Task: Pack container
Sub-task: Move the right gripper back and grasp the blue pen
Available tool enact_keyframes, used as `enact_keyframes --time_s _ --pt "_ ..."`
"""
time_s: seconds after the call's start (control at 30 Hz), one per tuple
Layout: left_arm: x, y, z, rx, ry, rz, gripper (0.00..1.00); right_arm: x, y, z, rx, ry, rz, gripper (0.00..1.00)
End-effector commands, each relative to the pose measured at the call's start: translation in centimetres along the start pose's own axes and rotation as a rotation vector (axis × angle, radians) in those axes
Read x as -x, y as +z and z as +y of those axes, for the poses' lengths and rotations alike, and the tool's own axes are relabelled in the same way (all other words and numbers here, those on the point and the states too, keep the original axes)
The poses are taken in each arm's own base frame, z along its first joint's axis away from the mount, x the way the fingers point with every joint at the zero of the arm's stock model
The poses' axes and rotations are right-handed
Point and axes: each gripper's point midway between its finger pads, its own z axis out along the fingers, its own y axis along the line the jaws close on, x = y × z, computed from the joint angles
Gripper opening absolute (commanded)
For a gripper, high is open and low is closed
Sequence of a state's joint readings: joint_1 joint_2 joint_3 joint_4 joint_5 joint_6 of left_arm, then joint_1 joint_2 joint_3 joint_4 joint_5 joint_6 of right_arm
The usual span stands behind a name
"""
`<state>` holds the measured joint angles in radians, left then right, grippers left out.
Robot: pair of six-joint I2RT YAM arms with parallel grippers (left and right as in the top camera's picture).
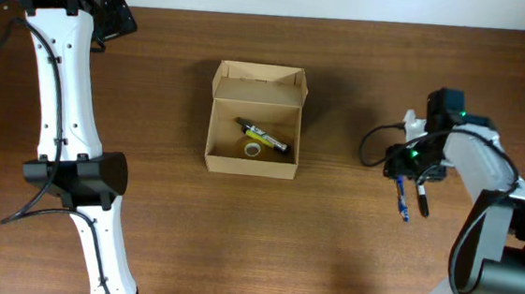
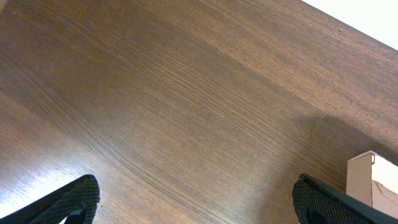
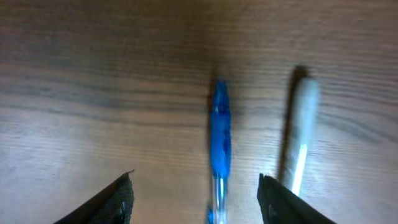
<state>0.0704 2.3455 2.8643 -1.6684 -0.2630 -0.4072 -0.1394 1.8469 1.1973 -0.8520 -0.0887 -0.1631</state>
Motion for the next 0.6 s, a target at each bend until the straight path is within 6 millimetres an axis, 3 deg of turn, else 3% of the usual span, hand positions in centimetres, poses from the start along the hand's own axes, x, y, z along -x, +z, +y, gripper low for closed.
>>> enact_keyframes --time_s 0.0,0.23,0.37,0.57 --pt "0.3 -0.5 0.3 0.001 -0.001 -0.017 1.00 -1.3 1.4 0.2 0.009 -0.003 0.016 0.64" --pt "0.3 -0.5 0.3 0.001 -0.001 -0.017 1.00 -1.5 2.3 0.2 0.005 -0.005 0.000 0.63" --pt "0.3 -0.5 0.3 0.001 -0.002 -0.018 1.00 -1.5 2.4 0.2 0.005 -0.004 -0.002 0.35" --pt "0.3 -0.5 0.3 0.001 -0.002 -0.018 1.00 -1.5 2.4 0.2 0.005 0.007 -0.002 0.13"
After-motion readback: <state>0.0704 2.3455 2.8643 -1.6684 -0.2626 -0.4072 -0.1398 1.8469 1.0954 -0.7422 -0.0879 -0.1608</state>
